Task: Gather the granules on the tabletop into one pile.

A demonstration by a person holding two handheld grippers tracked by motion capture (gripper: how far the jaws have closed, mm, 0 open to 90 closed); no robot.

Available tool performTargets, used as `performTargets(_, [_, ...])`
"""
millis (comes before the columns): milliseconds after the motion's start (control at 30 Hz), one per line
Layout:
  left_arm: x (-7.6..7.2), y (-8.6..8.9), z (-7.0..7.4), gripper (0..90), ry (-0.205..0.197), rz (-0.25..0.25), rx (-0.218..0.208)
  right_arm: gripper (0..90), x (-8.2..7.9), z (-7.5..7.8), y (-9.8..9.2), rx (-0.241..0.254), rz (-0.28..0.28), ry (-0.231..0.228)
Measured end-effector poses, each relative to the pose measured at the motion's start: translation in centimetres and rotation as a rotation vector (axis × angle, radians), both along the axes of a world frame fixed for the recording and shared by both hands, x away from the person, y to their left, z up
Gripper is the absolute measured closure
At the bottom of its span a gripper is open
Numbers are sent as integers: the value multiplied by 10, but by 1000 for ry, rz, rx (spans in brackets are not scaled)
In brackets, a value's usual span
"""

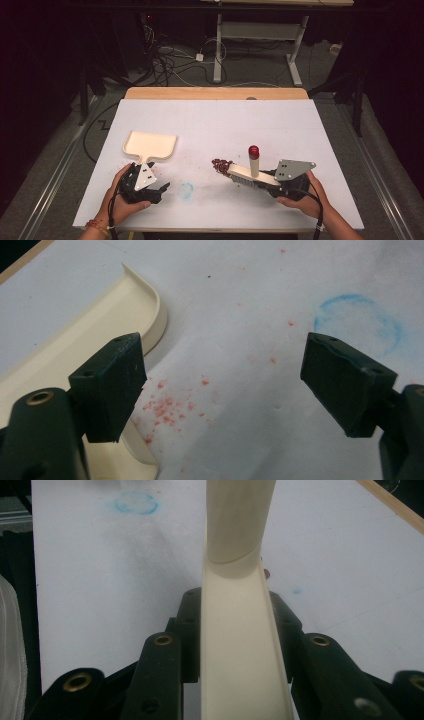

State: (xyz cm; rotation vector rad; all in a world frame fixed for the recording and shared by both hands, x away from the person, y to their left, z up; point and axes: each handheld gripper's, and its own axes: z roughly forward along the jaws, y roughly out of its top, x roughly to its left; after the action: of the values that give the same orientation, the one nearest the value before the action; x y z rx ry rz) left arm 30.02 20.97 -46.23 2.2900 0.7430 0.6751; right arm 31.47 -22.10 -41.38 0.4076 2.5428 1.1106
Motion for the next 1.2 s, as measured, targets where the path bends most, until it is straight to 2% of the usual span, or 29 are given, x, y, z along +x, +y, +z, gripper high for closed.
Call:
performTargets(67, [0, 0, 0, 177, -2, 0, 2, 673, -2, 2, -2, 0, -8, -13])
performTargets(200, [-1, 1, 1, 177, -3, 2, 0, 673, -6, 8, -11, 53, -5, -15])
performTargets(400, [0, 0, 1, 177, -1, 5, 0, 673, -17, 1, -12, 138, 78, 25])
performTargets(567, [1, -1, 0, 178, 1, 1, 0, 673, -16, -14, 3, 126, 130, 46])
performTargets(633, [2, -2, 0, 178, 2, 0, 1, 673, -11, -19, 10, 119, 146, 51])
performTargets(733, [3, -2, -1, 178, 7, 2, 4, 673, -1, -24, 20, 139, 182, 47])
performTargets(867, [4, -3, -2, 178, 10, 2, 13, 673, 15, -25, 32, 135, 230, 16])
performTargets(1033, [3, -3, -2, 178, 12, 1, 9, 673, 42, -24, 46, 153, 223, 25])
performTargets(1200, [3, -2, -4, 178, 22, 1, 16, 672, 63, -25, 50, 159, 184, 21])
